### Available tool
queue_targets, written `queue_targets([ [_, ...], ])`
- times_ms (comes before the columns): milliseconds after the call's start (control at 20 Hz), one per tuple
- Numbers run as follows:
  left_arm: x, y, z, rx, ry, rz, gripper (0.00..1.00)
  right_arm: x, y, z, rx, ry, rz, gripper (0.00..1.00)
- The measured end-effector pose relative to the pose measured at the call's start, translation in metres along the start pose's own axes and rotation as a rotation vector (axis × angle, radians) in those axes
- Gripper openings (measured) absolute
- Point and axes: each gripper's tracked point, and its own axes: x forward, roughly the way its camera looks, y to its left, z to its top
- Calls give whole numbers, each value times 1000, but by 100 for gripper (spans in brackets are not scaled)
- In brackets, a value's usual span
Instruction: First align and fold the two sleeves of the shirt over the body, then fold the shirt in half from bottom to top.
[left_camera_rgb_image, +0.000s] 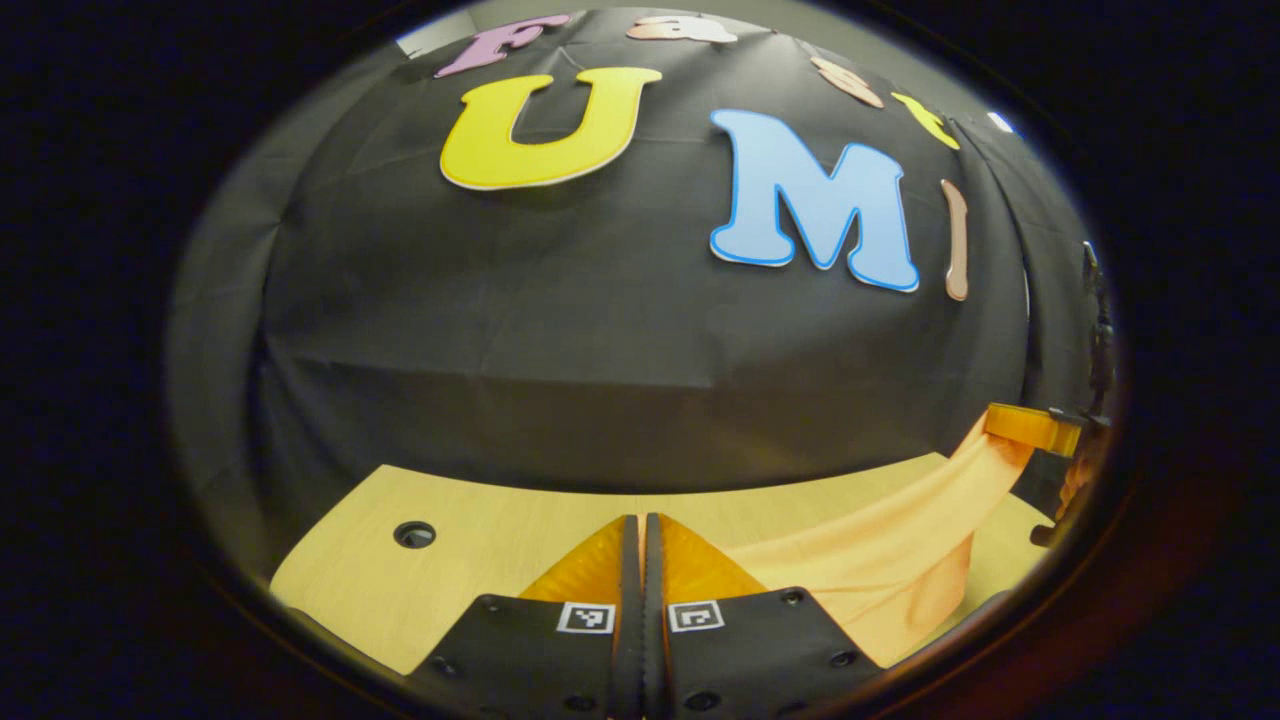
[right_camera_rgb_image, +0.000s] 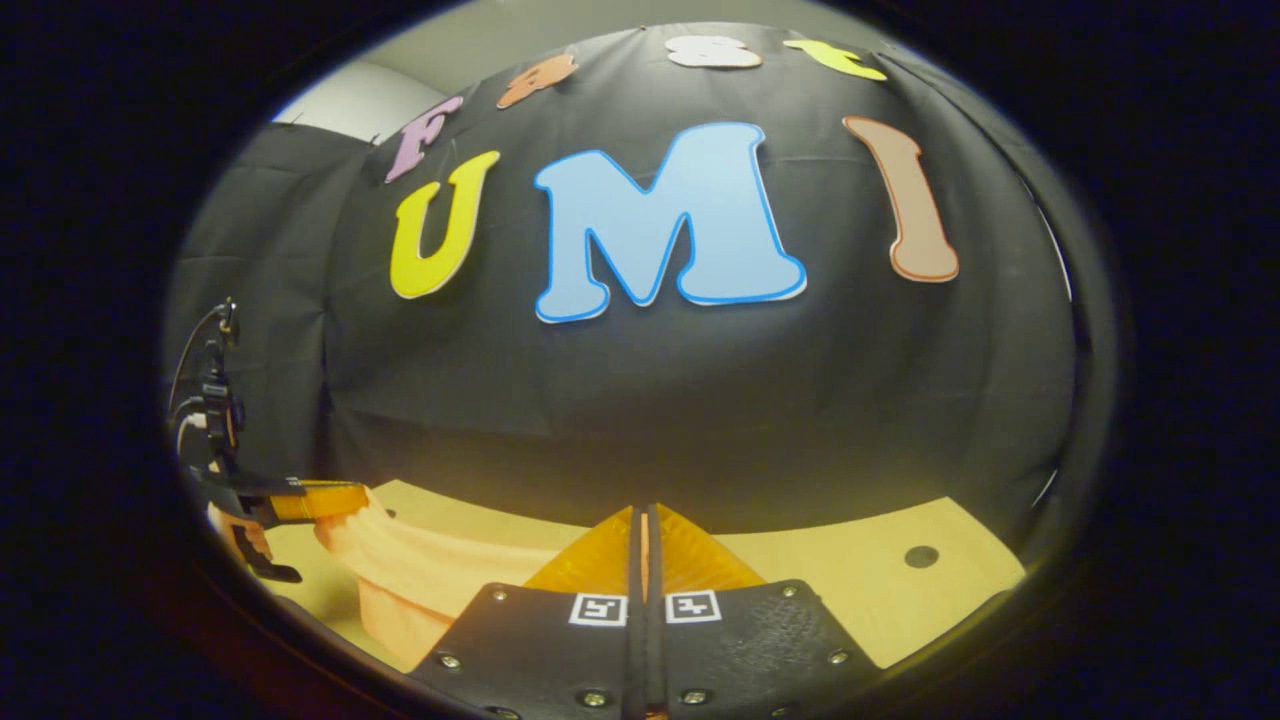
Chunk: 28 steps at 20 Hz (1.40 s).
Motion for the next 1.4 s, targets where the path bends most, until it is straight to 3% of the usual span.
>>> queue_targets([
  [350,73,16,-33,14,20,36,5,58,-34,-69,52,89,-56,0],
  [600,97,16,-65,87,69,57,5,69,-38,-97,-23,154,-79,0],
  [800,103,13,-79,45,81,24,5,70,-44,-110,-31,190,-107,0],
  [850,103,15,-82,55,85,26,12,72,-45,-111,-29,195,-107,2],
  [900,104,16,-83,68,89,31,26,73,-45,-113,-26,202,-105,4],
  [950,104,16,-82,87,95,43,29,72,-46,-115,-23,211,-106,4],
  [1000,106,15,-81,90,95,46,43,71,-45,-115,-20,213,-105,4],
  [1100,103,12,-79,73,89,37,65,72,-47,-116,-28,215,-116,22],
  [1200,105,10,-79,79,87,43,81,71,-50,-112,-33,204,-128,23],
  [1300,104,16,-76,89,77,68,96,72,-49,-112,-11,197,-116,72],
  [1350,103,17,-75,83,68,77,95,71,-49,-111,-5,192,-119,84],
  [1400,103,17,-73,75,61,78,95,71,-50,-110,-3,188,-121,87],
])
